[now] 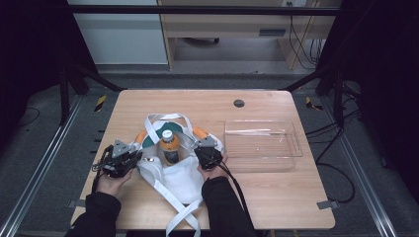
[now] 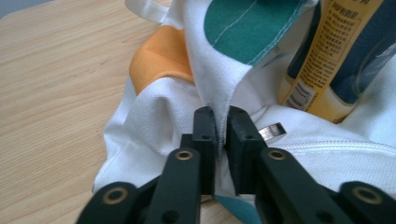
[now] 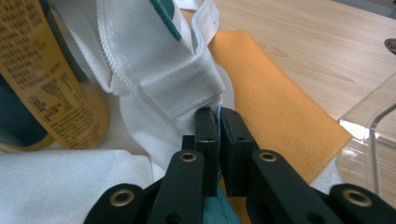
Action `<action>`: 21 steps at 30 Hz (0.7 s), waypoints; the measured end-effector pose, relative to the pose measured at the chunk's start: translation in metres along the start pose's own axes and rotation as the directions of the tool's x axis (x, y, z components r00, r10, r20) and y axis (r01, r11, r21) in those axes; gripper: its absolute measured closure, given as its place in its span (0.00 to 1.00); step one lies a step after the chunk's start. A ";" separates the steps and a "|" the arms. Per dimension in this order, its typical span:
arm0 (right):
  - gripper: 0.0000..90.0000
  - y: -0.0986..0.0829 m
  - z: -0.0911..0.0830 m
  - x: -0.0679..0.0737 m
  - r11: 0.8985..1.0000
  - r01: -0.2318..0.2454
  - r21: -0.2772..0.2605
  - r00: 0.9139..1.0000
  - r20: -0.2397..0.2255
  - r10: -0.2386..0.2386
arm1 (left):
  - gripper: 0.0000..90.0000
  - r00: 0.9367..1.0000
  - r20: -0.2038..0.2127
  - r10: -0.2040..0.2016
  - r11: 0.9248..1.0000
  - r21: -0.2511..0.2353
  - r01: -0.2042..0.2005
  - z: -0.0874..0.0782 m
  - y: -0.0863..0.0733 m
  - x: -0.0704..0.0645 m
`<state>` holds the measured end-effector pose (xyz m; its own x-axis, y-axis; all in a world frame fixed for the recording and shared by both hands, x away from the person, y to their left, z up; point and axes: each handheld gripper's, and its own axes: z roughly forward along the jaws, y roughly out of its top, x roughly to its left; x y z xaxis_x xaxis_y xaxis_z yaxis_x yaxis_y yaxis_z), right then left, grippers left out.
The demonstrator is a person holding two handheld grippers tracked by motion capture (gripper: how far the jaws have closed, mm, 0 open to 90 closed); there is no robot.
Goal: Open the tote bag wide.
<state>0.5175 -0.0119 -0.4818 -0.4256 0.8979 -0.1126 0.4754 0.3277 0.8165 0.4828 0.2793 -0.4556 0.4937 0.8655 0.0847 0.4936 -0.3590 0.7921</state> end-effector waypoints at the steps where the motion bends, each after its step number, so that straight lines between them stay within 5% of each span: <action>1: 0.94 0.001 -0.002 0.000 1.000 -0.009 -0.004 1.000 -0.002 0.009 | 0.85 1.000 0.001 0.003 1.000 -0.002 -0.003 0.000 0.000 0.000; 7: 0.86 0.010 -0.025 -0.008 0.997 -0.020 -0.078 0.999 -0.031 0.018 | 0.71 1.000 -0.007 0.002 0.998 -0.067 -0.003 -0.013 0.001 0.003; 14: 0.74 0.017 -0.059 -0.016 0.983 -0.019 -0.185 0.995 -0.097 0.001 | 0.62 0.999 0.019 -0.042 0.982 -0.182 0.045 -0.039 0.005 0.010; 21: 0.62 0.011 -0.089 -0.020 0.974 -0.004 -0.228 0.980 -0.193 -0.041 | 0.54 0.996 0.059 -0.067 0.976 -0.203 0.077 -0.048 0.006 0.009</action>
<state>0.4625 -0.0520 -0.4200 -0.5850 0.8103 -0.0345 0.2893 0.2482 0.9245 0.4561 0.3016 -0.4212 0.5009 0.8655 -0.0039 0.3743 -0.2126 0.9026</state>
